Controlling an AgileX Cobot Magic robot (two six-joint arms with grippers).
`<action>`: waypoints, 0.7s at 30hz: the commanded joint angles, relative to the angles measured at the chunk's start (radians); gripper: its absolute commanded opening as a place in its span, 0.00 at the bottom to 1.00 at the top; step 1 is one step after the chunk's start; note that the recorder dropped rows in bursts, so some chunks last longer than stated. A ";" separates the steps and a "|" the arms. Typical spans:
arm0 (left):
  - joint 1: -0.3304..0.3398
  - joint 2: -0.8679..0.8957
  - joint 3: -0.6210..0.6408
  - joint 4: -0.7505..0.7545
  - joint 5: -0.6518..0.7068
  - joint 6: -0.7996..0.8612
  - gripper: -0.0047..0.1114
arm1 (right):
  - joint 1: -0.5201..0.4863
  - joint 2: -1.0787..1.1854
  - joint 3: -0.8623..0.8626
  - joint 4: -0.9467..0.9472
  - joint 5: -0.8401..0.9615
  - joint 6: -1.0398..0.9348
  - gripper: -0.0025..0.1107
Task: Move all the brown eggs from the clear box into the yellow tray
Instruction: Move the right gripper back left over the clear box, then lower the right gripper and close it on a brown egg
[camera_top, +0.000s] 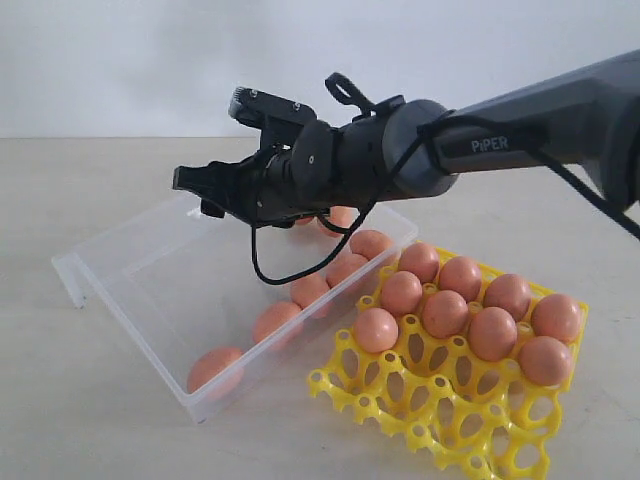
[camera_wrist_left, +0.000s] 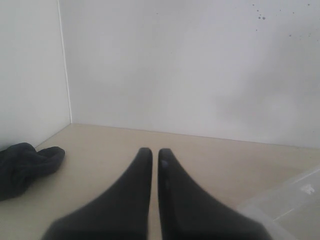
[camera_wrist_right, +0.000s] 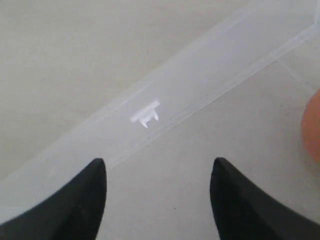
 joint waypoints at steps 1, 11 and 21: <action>-0.001 -0.004 -0.003 0.000 -0.007 0.002 0.08 | -0.032 0.007 -0.003 -0.016 -0.016 -0.011 0.35; -0.001 -0.004 -0.003 0.000 -0.007 0.002 0.08 | -0.064 -0.104 -0.003 -0.294 0.442 -0.165 0.11; -0.001 -0.004 -0.003 0.000 -0.010 0.002 0.08 | -0.062 -0.142 -0.079 -0.415 0.836 -0.330 0.72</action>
